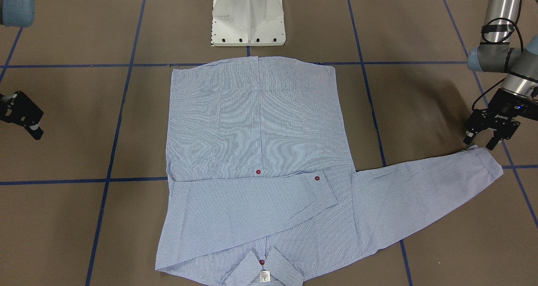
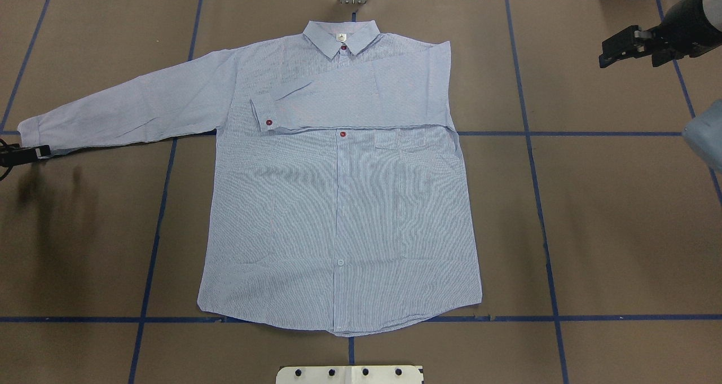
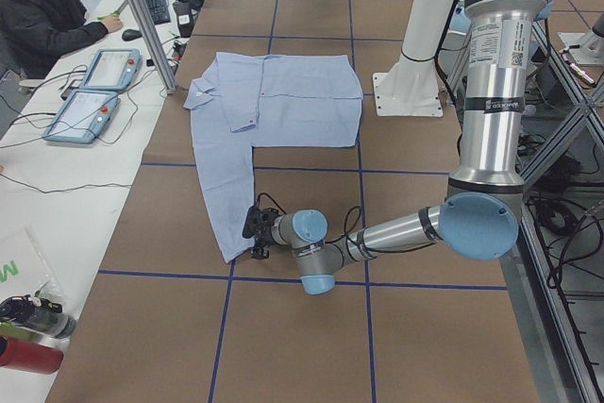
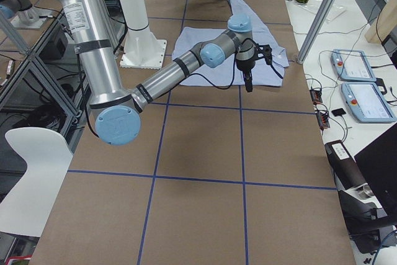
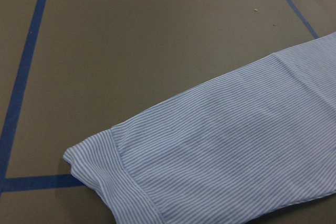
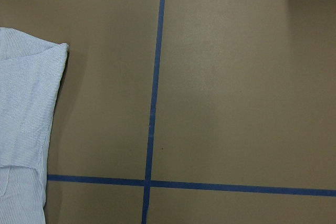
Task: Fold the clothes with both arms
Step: 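Move the left gripper to the other sleeve's cuff and grasp it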
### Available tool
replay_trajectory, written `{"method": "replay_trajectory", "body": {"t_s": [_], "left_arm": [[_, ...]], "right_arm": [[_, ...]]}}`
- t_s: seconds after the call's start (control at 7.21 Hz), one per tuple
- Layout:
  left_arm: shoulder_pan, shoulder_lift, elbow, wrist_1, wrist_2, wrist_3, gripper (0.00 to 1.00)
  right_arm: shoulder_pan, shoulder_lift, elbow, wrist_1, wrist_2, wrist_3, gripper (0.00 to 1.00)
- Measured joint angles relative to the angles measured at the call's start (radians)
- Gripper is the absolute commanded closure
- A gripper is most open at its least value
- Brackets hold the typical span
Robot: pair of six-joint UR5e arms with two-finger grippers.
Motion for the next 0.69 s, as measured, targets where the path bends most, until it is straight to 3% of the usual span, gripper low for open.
{"method": "replay_trajectory", "body": {"t_s": [0.69], "left_arm": [[0.002, -0.008, 0.021, 0.004, 0.006, 0.001, 0.42]], "right_arm": [[-0.001, 0.002, -0.001, 0.0, -0.002, 0.001, 0.0]]}}
